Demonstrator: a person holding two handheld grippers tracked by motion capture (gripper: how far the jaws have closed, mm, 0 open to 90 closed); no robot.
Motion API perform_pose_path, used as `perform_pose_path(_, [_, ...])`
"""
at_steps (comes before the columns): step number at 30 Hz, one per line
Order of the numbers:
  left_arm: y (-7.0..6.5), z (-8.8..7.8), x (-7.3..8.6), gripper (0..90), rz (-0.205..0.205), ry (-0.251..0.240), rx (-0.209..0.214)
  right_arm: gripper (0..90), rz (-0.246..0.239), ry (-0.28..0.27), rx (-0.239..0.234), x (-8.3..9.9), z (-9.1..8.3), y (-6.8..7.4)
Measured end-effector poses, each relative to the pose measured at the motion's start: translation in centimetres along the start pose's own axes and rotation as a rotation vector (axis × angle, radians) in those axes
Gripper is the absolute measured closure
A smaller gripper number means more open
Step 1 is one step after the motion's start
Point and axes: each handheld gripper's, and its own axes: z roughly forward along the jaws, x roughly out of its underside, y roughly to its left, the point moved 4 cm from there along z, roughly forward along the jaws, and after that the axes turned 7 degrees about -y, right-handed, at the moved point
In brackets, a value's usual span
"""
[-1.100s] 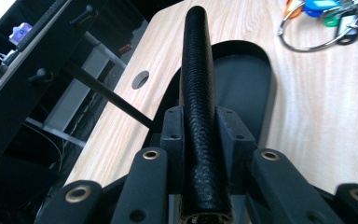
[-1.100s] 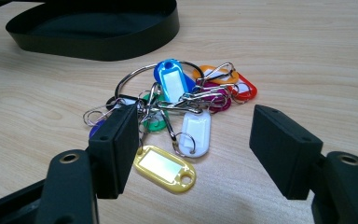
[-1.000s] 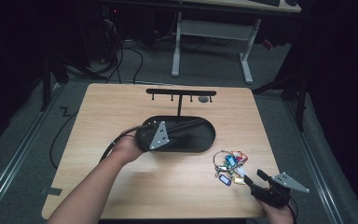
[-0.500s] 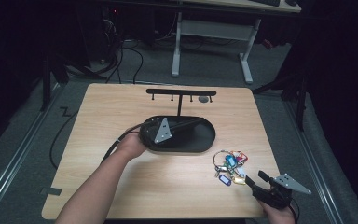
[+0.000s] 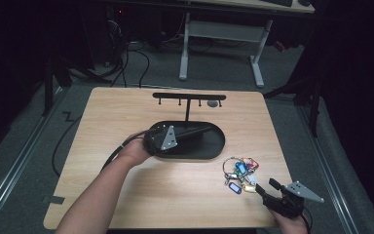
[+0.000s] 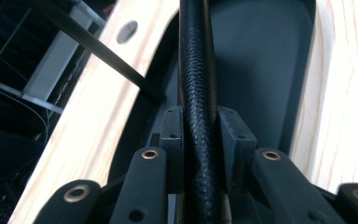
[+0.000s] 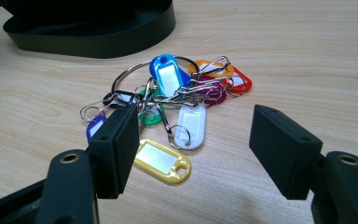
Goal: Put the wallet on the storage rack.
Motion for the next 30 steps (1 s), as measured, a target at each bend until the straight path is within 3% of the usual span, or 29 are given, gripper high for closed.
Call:
perform_pose_path(9, [-0.7, 0.0, 0.3, 73.2, -0.006, 0.044, 0.038, 33.5, 0.000, 0.003, 0.000, 0.0, 0.0, 0.0])
perform_pose_path(15, [-0.3, -0.2, 0.7, 72.5, -0.076, 0.051, 0.065, 33.5, -0.003, 0.005, -0.002, 0.0, 0.1, 0.1])
perform_pose_path(17, [-0.3, -0.3, 0.7, 72.4, -0.080, 0.055, 0.068, 33.5, -0.003, 0.007, -0.003, 0.0, 0.1, 0.2])
perform_pose_path(28, [-1.1, -0.5, 0.6, 71.9, -0.038, 0.094, 0.073, 33.5, -0.002, 0.006, -0.003, -0.1, 0.0, 0.3])
perform_pose_path(30, [-1.0, -0.4, 0.6, 72.1, -0.017, 0.105, 0.052, 33.5, -0.006, 0.004, -0.004, -0.1, 0.0, 0.3])
